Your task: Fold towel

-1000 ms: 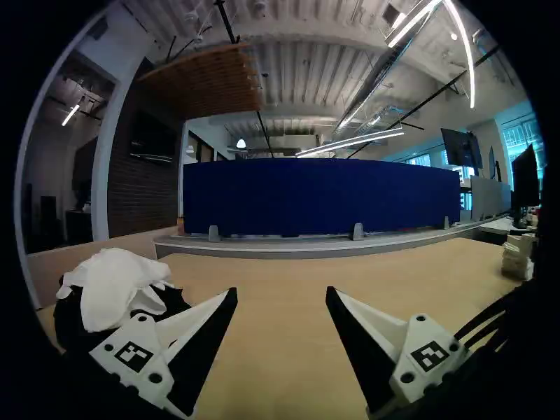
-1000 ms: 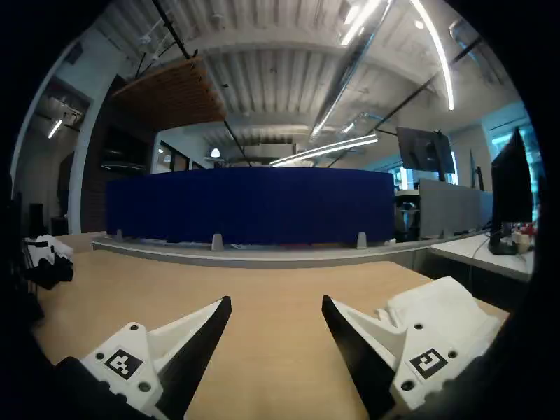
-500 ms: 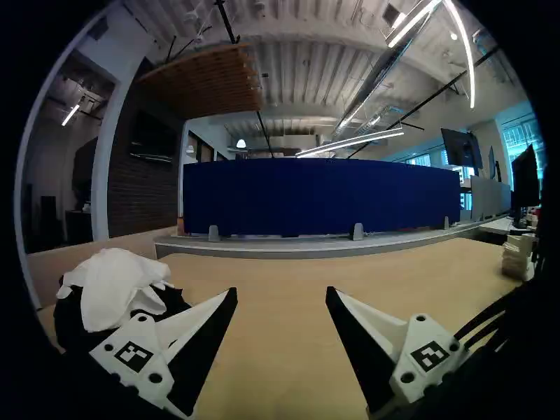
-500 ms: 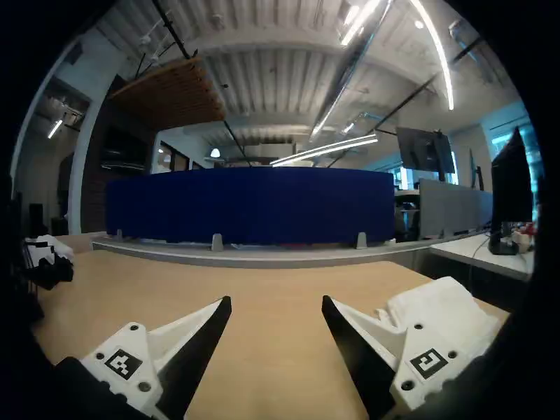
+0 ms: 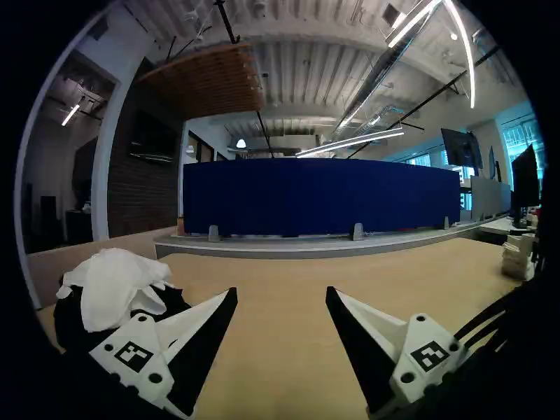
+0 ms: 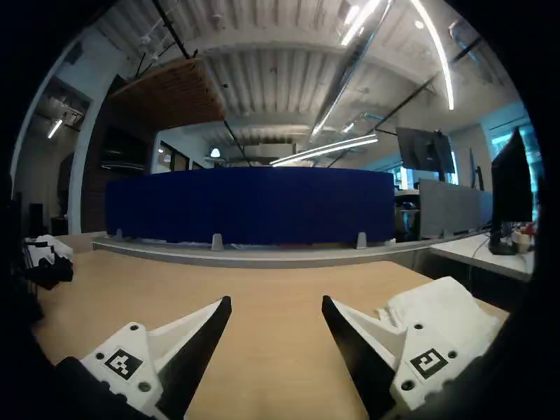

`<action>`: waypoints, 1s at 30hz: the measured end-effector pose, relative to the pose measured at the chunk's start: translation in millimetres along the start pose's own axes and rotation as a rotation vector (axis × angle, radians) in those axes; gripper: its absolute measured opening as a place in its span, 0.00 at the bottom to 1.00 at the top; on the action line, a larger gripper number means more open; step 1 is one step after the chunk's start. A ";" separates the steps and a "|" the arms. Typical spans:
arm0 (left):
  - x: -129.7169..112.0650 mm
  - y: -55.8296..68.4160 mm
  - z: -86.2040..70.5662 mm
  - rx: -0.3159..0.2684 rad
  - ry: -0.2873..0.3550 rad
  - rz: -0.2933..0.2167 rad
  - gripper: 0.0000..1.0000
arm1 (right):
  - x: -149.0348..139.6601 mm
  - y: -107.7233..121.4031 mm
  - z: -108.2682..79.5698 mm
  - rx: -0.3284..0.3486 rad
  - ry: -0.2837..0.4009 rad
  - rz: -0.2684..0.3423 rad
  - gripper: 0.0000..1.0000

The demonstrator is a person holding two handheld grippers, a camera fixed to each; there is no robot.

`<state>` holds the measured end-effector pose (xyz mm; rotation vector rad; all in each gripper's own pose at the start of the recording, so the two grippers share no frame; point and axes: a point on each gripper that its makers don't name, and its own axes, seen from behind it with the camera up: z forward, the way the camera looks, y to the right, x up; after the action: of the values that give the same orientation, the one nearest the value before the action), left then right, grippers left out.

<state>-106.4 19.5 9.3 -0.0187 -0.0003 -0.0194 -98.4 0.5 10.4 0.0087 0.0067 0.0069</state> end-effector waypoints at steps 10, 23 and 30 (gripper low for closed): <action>-0.2 -0.5 -0.1 0.000 0.000 0.000 0.94 | 0.2 -0.5 -1.1 0.000 0.000 0.000 1.00; 1.4 -1.8 -0.1 0.000 0.000 -0.002 0.94 | 0.9 -1.0 -2.0 0.000 0.000 0.001 1.00; 2.7 -2.7 -0.3 0.000 -0.001 -0.002 0.94 | 1.3 -0.7 -1.8 0.000 0.000 0.001 1.00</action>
<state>-103.8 16.8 9.0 -0.0189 -0.0009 -0.0212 -97.0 -0.2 8.6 0.0088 0.0066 0.0077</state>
